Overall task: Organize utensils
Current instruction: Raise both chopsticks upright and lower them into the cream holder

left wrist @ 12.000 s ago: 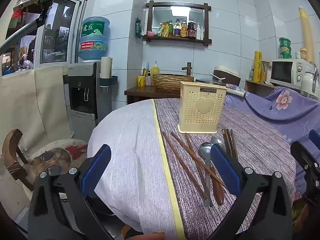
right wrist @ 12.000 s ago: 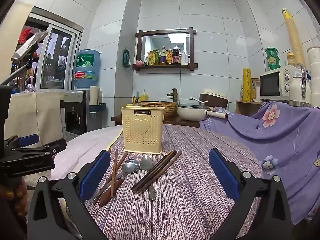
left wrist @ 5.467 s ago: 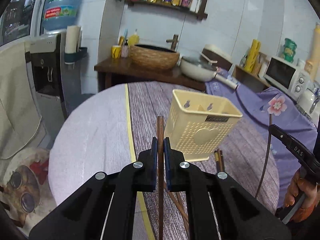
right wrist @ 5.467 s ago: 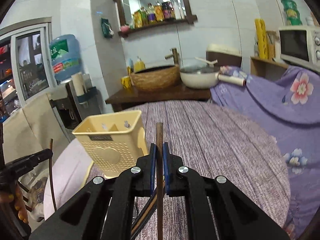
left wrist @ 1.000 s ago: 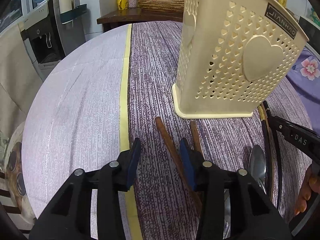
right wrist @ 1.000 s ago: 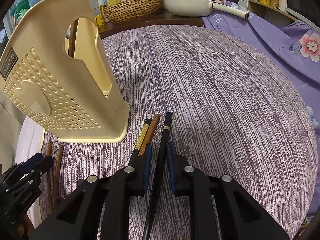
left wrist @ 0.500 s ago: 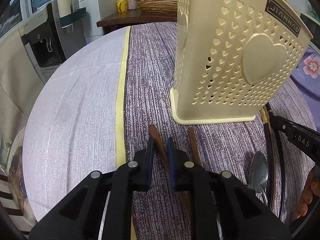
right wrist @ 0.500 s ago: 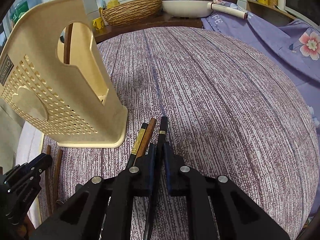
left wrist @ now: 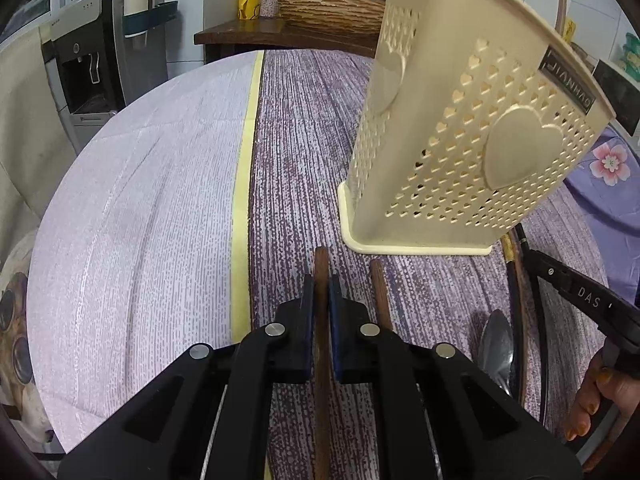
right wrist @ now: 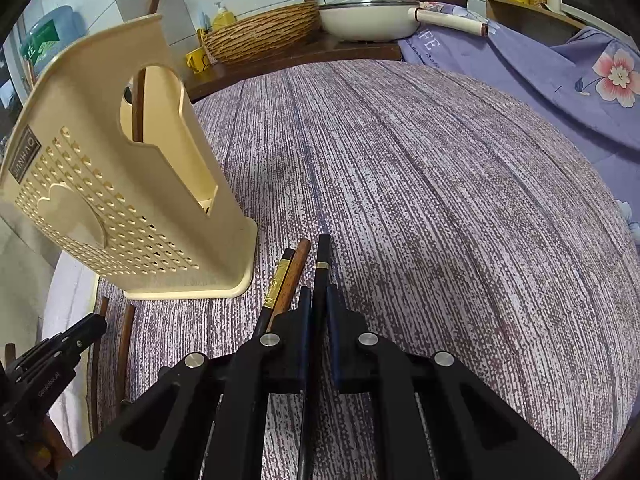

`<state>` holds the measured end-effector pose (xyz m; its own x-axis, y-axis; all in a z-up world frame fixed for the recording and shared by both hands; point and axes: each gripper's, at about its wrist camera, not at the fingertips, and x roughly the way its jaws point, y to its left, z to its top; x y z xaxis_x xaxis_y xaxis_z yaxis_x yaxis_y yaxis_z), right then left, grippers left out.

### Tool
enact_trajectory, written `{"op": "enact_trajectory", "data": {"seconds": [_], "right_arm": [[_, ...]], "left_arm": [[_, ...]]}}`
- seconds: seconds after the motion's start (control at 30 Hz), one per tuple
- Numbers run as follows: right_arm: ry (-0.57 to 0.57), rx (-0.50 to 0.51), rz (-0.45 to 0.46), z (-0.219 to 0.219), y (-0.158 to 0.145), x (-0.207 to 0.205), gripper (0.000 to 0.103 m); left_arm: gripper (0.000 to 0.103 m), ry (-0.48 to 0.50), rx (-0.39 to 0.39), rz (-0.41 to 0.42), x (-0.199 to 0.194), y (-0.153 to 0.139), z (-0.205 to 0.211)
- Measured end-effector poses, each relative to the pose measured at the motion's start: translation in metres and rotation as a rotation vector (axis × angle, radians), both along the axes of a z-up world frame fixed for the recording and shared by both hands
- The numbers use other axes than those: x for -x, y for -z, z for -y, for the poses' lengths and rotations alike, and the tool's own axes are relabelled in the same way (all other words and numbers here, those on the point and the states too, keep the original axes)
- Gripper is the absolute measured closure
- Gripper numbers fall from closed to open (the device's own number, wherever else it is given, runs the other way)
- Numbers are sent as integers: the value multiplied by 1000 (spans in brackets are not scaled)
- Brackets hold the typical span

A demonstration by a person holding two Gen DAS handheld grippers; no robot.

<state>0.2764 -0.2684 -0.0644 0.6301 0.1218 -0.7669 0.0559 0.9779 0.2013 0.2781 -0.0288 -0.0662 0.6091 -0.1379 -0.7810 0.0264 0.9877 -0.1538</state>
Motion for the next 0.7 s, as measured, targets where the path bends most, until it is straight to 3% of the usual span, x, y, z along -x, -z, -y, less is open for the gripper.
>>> {"op": "enact_trajectory", "data": {"seconds": [0.2,0.7], "right_arm": [[-12,-34,76,5,-18,17,95],[-136,-40,481,9,-127,113,96]], "left_arm": [[96,20,33,74,16,-28,-2],[96,61,80,356,90,-132,-14]]}}
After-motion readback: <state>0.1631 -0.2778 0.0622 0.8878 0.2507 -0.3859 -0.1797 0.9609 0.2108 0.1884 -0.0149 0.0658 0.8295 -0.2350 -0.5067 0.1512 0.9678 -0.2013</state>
